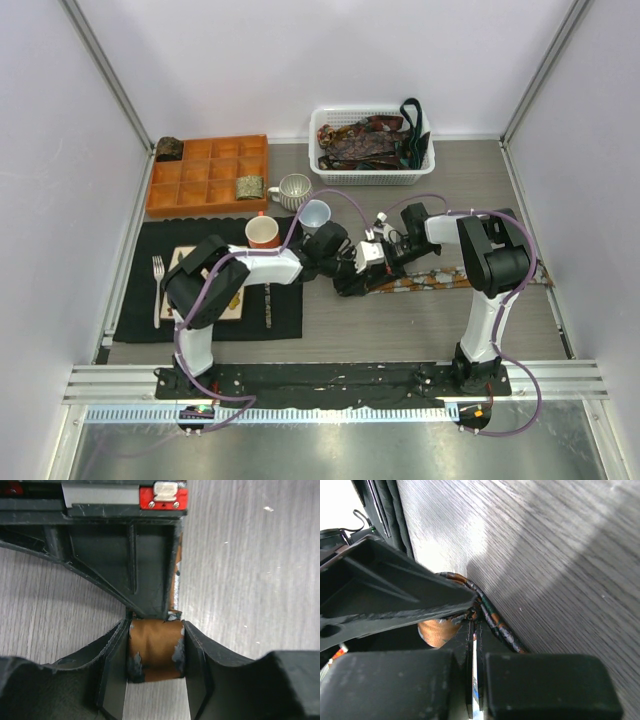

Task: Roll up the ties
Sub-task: Roll the tie at the center of the board.

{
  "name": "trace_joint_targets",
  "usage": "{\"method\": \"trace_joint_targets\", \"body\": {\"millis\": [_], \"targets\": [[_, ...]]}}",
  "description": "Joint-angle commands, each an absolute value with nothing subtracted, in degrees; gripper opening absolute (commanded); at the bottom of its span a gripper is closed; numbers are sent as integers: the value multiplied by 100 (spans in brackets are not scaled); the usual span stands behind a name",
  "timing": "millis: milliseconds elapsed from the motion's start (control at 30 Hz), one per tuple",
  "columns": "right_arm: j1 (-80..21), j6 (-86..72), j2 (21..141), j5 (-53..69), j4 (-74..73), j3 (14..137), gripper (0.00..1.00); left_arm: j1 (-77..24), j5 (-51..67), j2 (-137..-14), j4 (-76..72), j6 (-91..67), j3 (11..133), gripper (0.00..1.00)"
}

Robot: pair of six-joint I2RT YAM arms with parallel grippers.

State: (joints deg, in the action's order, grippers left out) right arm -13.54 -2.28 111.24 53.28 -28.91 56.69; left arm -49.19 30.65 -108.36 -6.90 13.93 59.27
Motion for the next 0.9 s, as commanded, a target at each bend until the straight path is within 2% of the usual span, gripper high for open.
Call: {"method": "trace_joint_targets", "body": {"millis": [0,167,267,367,400,500,667,800,867], "targets": [[-1336,9,11197,4412,-2602,5537,1,-5001,2813,-11100,-449,1687,6064,47],[-1336,-122,11083,4632,-2602,5581,1,-5036,2611,-11153,-80,1933,6091,35],[-1301,-141,10943,4781,-2812,5756,4,-5089,2444,-11118,237,2109,6117,30],[-1178,-123,10767,4982,-3206,5958,17,-5141,2216,-11127,596,2241,6152,29],[-1152,-97,10662,5044,-3286,5985,26,-5150,2154,-11144,624,2259,6161,29],[-1134,298,10678,5290,-3796,6152,32,-5159,2066,-11180,668,2259,6126,29],[-1125,545,10723,5879,-4201,6196,50,-5150,2013,-11197,668,2197,6179,29],[-1195,484,10766,6047,-4157,6144,51,-5159,2021,-11215,686,2206,6222,30],[-1230,431,10828,6056,-4009,6117,48,-5159,2021,-11232,703,2206,6223,30]]}}
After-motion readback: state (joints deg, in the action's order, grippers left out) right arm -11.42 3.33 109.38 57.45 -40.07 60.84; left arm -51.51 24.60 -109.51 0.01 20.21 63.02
